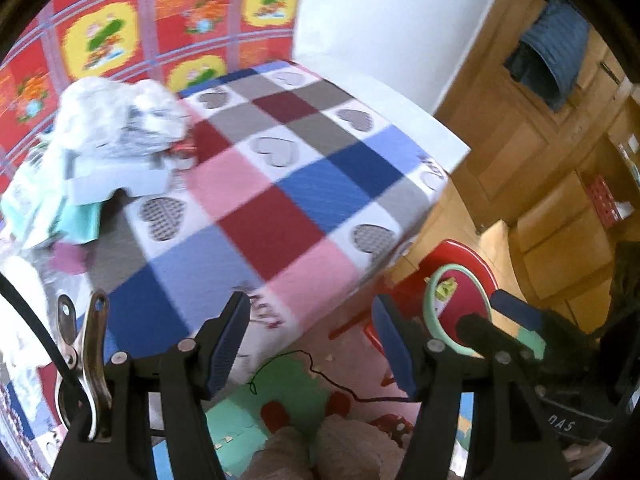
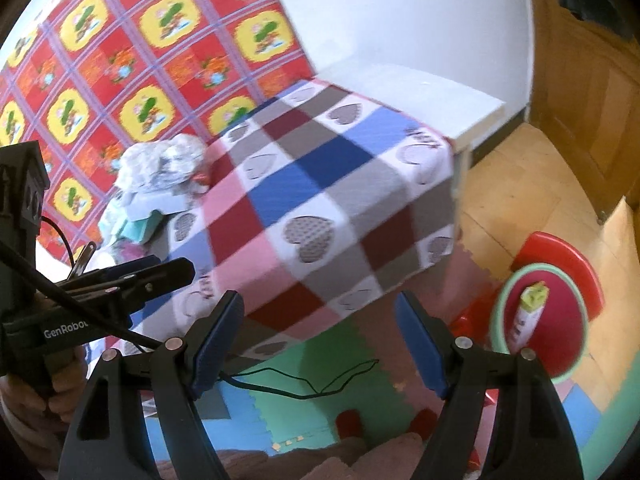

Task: Collect trash
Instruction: 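Move the right gripper back over the trash pile on the bed, then lower the right gripper onto the clear plastic bag and close on it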

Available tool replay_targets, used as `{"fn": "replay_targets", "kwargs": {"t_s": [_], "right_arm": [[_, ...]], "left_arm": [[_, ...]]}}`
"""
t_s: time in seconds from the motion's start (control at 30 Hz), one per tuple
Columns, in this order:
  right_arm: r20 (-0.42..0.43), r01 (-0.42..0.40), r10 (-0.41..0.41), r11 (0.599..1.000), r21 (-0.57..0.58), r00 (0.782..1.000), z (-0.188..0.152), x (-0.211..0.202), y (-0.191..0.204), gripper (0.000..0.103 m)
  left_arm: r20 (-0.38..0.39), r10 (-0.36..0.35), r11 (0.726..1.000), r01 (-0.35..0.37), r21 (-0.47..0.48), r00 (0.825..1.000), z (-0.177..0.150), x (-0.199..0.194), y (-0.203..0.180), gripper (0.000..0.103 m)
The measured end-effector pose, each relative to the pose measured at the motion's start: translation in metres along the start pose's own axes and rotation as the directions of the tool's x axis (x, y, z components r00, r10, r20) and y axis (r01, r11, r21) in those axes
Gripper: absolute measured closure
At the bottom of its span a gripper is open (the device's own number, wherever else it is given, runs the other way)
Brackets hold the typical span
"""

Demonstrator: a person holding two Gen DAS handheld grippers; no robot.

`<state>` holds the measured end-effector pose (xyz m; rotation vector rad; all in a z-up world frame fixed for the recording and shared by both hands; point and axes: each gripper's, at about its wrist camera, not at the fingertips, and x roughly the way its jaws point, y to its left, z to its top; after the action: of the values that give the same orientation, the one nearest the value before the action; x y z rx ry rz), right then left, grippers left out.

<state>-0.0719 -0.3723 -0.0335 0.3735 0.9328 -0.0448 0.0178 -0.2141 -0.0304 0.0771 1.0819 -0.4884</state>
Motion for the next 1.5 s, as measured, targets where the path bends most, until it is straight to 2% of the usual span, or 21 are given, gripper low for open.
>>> {"fn": "replay_targets", "kwargs": {"t_s": [0.13, 0.33, 0.5, 0.63, 0.87, 1.07, 1.23, 1.5], "right_arm": [[-0.026, -0.043, 0.042, 0.997, -0.064, 0.999, 0.004, 0.009, 0.027, 0.024], [-0.059, -0.116, 0.108, 0.981, -0.157, 0.992, 0.015, 0.022, 0.059, 0.024], [-0.104, -0.193, 0.174, 0.958, -0.213, 0.979, 0.022, 0.037, 0.079, 0.024], [-0.124, -0.216, 0.191, 0.946, -0.24, 0.974, 0.024, 0.048, 0.094, 0.024], [-0.151, -0.245, 0.212, 0.936, -0.251, 0.966, 0.024, 0.059, 0.128, 0.024], [-0.159, -0.238, 0.207, 0.948, -0.213, 0.965, 0.015, 0.073, 0.16, 0.024], [-0.166, -0.233, 0.201, 0.951, -0.205, 0.965, 0.007, 0.086, 0.191, 0.024], [-0.217, -0.255, 0.209, 0.944, -0.209, 0.954, -0.003, 0.116, 0.238, 0.024]], "left_arm": [[0.012, 0.033, 0.997, -0.032, -0.064, 0.999, -0.002, -0.012, 0.026, 0.036], [0.031, 0.103, 0.979, -0.096, -0.177, 0.994, -0.006, -0.03, 0.063, 0.036], [0.049, 0.162, 0.953, -0.143, -0.267, 0.986, -0.014, -0.046, 0.092, 0.036], [0.045, 0.198, 0.927, -0.172, -0.334, 0.979, -0.021, -0.056, 0.119, 0.036], [0.051, 0.23, 0.901, -0.192, -0.39, 0.972, -0.034, -0.075, 0.172, 0.036], [0.025, 0.224, 0.895, -0.196, -0.4, 0.974, -0.055, -0.079, 0.226, 0.036], [-0.013, 0.187, 0.899, -0.176, -0.401, 0.982, -0.073, -0.07, 0.261, 0.036], [-0.038, 0.129, 0.869, -0.131, -0.477, 0.991, -0.092, -0.056, 0.304, 0.036]]}}
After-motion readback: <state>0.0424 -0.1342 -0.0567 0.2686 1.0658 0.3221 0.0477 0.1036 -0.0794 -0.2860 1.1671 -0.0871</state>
